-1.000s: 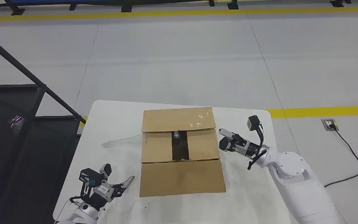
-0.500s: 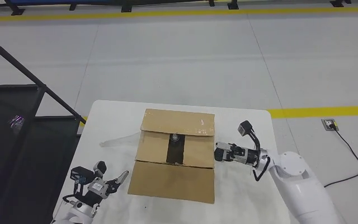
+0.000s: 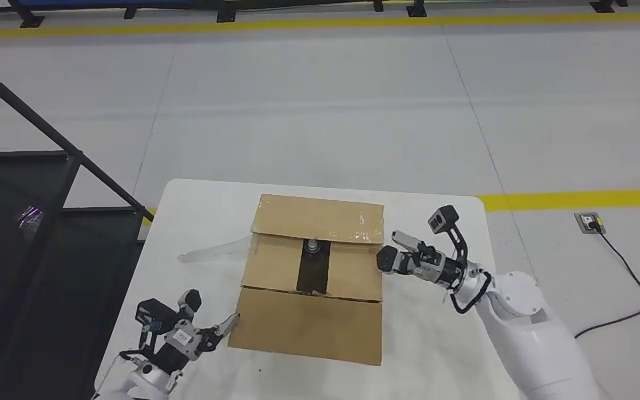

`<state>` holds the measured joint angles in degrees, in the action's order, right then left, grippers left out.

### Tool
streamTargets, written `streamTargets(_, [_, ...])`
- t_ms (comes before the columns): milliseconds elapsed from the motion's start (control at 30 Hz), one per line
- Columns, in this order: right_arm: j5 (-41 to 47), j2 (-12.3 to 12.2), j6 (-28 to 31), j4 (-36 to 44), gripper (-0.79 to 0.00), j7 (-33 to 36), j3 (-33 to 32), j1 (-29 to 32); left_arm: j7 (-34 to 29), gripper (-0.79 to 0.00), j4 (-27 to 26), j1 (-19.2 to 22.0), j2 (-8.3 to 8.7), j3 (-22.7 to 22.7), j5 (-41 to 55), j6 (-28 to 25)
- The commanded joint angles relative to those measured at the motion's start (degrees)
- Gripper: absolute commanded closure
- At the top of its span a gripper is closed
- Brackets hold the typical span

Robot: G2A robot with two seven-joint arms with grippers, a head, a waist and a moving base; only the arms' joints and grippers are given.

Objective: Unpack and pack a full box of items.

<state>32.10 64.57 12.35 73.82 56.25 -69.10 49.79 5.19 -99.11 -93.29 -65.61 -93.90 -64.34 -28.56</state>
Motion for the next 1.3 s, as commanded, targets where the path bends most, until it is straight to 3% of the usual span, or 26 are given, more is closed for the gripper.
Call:
streamTargets(0, [-0.4, 0.3, -2.0, -0.7, -0.785, -0.6, 1.2, -1.2, -0.3, -0.785, 0.4, 0.2, 0.03, 0.7, -2.0, 0.2])
streamTargets(300, [-1.7, 1.7, -5.5, -5.4, -0.785, -3.5, 5.3, -6.1, -0.1, -0.785, 2.2, 1.2, -0.03, 1.9, -2.5, 0.9])
streamTargets(467, [-0.4, 2.5, -2.2, -6.7, -0.785, -6.0, 5.8, -7.4, -0.2, -0.785, 2.4, 1.4, 0.01, 1.9, -2.2, 0.9])
streamTargets(800, [-9.7, 4.8, 1.8, -8.2, -0.785, -25.8, 9.2, -12.6, -0.5, -0.785, 2.3, 1.7, 0.02, 2.8, -2.3, 0.9])
streamTargets(1133, [-16.0, 9.8, 0.6, -23.6, -0.785, -39.6, 17.2, -24.8, -0.4, -0.785, 2.6, 1.6, 0.04, 3.3, -2.3, 1.1])
streamTargets(1267, [-16.2, 12.3, 0.1, -30.7, -0.785, -41.9, 20.4, -28.7, -0.4, -0.785, 2.9, 1.5, 0.05, 3.4, -2.1, 1.2])
